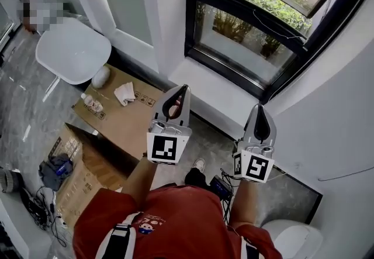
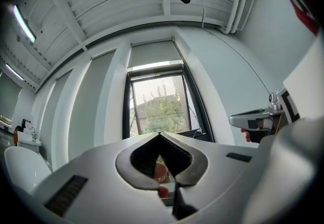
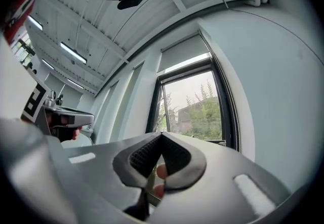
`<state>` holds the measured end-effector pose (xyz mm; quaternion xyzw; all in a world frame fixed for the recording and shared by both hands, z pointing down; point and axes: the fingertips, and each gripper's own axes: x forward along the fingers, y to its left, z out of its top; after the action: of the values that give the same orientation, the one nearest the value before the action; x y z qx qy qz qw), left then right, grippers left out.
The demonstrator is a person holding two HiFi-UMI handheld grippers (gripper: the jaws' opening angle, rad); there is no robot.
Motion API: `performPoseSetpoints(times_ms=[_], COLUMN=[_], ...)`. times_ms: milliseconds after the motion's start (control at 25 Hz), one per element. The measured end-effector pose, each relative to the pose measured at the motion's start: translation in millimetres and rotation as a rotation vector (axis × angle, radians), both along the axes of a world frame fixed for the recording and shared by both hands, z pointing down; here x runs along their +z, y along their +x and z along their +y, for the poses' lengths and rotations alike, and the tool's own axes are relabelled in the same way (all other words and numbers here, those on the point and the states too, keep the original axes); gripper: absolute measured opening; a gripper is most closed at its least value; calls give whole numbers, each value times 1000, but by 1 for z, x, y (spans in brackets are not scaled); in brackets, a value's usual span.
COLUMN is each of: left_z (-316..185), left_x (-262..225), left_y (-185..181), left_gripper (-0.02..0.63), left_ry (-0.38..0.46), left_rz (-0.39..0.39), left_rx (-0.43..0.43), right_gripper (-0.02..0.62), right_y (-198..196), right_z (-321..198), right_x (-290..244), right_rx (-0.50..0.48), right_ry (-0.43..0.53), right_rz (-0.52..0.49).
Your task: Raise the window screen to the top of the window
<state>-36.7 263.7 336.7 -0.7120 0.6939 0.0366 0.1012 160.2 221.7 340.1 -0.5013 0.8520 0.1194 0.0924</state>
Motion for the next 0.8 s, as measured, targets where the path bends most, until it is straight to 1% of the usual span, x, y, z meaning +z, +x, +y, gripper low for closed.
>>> performPoseSetpoints(times_ms=[160, 480, 680, 800], left_z=[-46, -131, -162, -175], left_x=[-8, -13, -11, -11], left_y=[12, 45, 62, 66], left_gripper=[5, 5, 5, 5], left_ry=[-10, 9, -8, 1], left_rz=[-6, -20, -21, -18], left_rx=[-1, -1, 1, -1], right_gripper=[9, 9, 9, 9], right_y=[11, 43, 56, 60], right_z=[-46, -128, -160, -173], right_x=[-5, -3, -2, 0], right_rx=[-1, -3, -9, -11], right_ry=[-4, -1, -6, -2], right_rz=[1, -13, -20, -27])
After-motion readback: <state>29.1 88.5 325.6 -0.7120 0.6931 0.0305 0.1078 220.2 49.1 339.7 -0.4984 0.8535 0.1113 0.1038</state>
